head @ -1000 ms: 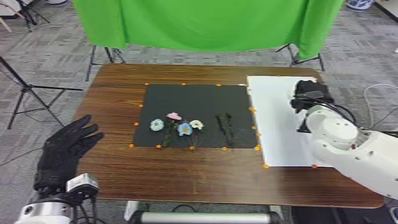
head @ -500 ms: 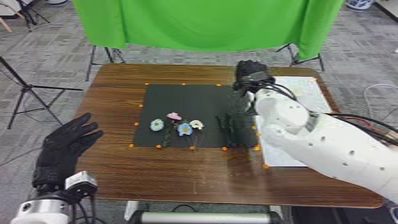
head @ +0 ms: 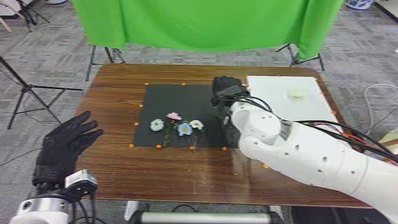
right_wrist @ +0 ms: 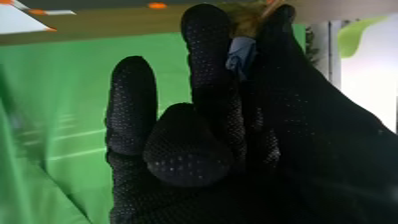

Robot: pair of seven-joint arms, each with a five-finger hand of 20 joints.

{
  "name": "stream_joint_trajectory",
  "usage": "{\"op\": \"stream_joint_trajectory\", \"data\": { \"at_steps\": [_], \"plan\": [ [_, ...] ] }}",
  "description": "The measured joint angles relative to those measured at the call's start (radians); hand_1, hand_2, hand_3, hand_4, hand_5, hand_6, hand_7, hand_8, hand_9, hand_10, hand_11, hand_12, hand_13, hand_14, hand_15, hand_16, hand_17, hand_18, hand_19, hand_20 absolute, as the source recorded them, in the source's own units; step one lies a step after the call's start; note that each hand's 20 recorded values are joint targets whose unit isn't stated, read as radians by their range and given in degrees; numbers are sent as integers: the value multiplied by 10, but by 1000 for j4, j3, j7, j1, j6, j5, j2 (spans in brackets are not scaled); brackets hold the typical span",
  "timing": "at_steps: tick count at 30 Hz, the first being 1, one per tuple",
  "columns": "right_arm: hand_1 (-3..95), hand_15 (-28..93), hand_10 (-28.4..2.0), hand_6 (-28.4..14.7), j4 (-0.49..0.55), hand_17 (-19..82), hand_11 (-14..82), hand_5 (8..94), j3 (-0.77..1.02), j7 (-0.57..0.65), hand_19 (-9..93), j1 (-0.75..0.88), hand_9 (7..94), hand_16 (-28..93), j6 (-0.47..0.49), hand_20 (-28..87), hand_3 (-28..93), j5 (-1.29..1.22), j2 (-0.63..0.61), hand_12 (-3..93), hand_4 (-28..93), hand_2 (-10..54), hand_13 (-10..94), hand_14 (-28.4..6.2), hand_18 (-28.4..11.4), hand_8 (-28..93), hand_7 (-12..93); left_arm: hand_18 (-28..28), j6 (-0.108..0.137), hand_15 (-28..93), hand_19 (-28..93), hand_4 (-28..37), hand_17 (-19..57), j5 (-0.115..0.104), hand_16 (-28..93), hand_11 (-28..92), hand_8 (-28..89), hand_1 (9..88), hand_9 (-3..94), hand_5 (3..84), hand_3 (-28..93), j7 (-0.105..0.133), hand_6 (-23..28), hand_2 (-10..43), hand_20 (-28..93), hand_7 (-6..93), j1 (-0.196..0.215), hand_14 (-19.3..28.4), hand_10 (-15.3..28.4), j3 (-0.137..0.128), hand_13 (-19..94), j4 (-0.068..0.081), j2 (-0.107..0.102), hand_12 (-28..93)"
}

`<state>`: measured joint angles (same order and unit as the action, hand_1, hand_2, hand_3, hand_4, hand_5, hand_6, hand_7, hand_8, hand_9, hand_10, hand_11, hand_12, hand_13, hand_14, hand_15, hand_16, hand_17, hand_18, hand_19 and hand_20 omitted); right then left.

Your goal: Arrange flowers

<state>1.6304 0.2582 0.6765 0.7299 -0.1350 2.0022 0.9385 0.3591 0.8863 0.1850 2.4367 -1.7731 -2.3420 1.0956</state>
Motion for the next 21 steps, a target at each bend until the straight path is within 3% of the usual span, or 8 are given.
{"op": "stream_joint_trajectory", "data": {
  "at_steps": [21],
  "plan": [
    [497, 802, -68, 17, -28, 391, 145, 735, 10, 64, 932, 17, 904, 164, 53, 24, 830, -5, -5, 347, -283, -95, 834, -13, -161, -43, 338, 227, -7, 553, 610, -202, -86, 0, -117, 282, -102, 249, 377, 419, 826, -3, 118, 62, 6, 152, -24, 269, 200, 2, 293, 7, -1, 85]
  ]
}}
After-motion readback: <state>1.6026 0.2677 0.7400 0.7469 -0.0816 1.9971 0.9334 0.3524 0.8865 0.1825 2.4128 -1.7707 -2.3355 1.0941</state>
